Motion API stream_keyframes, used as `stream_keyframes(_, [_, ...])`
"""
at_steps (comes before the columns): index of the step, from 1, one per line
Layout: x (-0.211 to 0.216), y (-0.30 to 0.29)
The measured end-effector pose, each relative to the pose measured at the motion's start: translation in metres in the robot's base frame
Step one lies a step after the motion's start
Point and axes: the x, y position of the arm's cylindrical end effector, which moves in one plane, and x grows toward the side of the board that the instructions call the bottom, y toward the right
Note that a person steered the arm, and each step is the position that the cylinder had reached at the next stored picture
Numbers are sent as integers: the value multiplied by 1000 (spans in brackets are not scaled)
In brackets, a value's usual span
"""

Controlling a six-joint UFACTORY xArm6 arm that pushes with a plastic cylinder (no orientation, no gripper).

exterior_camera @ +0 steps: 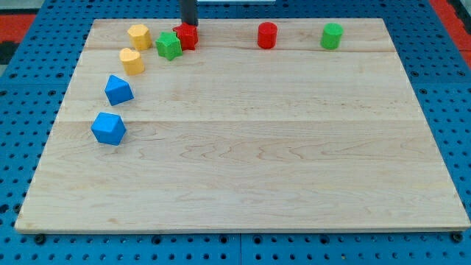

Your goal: Keep the red star and green star diagonally to the yellow hexagon to form a diagonal line

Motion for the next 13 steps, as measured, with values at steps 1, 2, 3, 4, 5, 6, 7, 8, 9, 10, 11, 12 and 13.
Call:
stream_keyframes(1, [17,-3])
stream_keyframes(2, [33,7])
stream_keyframes(3, [38,29])
stream_keyframes(4, [10,1])
stream_keyframes(5, [21,-47])
stream_keyframes(6, [35,-55])
stream_keyframes(7, [53,-42])
stream_keyframes(8, [61,3])
stream_keyframes(9, [70,64])
stream_keyframes(10, [92,99])
stream_keyframes(11, [105,99])
stream_keyframes(12, [105,99])
stream_keyframes(13, [105,100])
